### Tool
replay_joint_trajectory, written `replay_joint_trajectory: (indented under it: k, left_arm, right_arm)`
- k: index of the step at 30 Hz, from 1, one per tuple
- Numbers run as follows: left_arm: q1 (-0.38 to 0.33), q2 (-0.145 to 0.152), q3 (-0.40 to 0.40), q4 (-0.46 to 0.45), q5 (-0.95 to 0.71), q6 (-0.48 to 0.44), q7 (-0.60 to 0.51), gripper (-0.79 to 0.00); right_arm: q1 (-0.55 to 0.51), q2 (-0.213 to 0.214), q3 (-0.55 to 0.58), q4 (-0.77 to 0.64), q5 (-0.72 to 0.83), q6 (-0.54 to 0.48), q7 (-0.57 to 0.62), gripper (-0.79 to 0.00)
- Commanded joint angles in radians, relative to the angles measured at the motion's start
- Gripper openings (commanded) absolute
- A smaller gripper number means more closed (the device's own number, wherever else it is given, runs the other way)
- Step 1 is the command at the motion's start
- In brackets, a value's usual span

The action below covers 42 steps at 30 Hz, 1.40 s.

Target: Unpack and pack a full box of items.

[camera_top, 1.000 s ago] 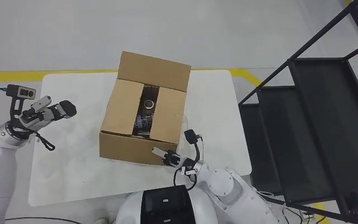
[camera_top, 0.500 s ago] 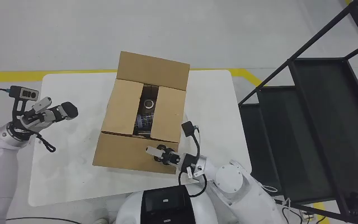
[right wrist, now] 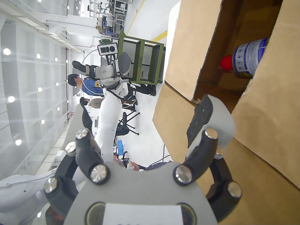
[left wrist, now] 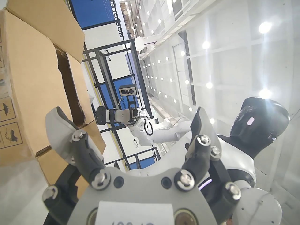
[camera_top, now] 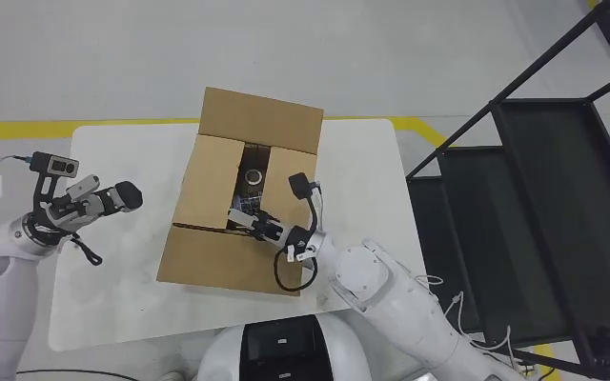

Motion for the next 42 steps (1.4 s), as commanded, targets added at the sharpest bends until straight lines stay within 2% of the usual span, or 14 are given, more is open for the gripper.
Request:
replay_joint_trajectory:
  k: [1, 7, 12, 17, 22, 30, 34, 42]
  left_arm:
    - [0.0, 0.0, 0.0, 0.0, 0.0, 0.0, 0.0, 0.0]
    - [0.0, 0.0, 0.0, 0.0, 0.0, 0.0, 0.0, 0.0]
    - [0.012, -0.001, -0.007, -0.02, 0.038, 0.018, 0.086, 0.0]
    - [0.007, -0.002, -0.018, 0.006, 0.032, 0.026, 0.122, 0.0]
    - [0.016, -0.001, -0.039, 0.013, 0.025, 0.024, 0.114, 0.0]
    - [0.027, -0.002, -0.048, 0.025, 0.02, 0.027, 0.116, 0.0]
    - [0.021, -0.006, -0.04, 0.027, 0.014, 0.026, 0.119, 0.0]
    - [0.019, -0.008, -0.061, 0.035, -0.022, 0.016, 0.121, 0.0]
  right_arm:
    - [0.0, 0.0, 0.0, 0.0, 0.0, 0.0, 0.0, 0.0]
    - [0.0, 0.0, 0.0, 0.0, 0.0, 0.0, 0.0, 0.0]
    - [0.0, -0.001, 0.002, 0.013, 0.002, 0.008, -0.011, 0.0]
    - [0.104, -0.029, -0.067, 0.112, 0.026, 0.036, 0.002, 0.0]
    - [0.215, -0.072, -0.141, 0.24, 0.057, 0.066, -0.054, 0.0]
    - [0.268, -0.108, -0.183, 0.335, 0.087, 0.054, -0.088, 0.0]
    - [0.289, -0.127, -0.213, 0.362, 0.104, 0.017, -0.071, 0.0]
    - [0.361, -0.178, -0.295, 0.389, 0.067, -0.141, -0.102, 0.0]
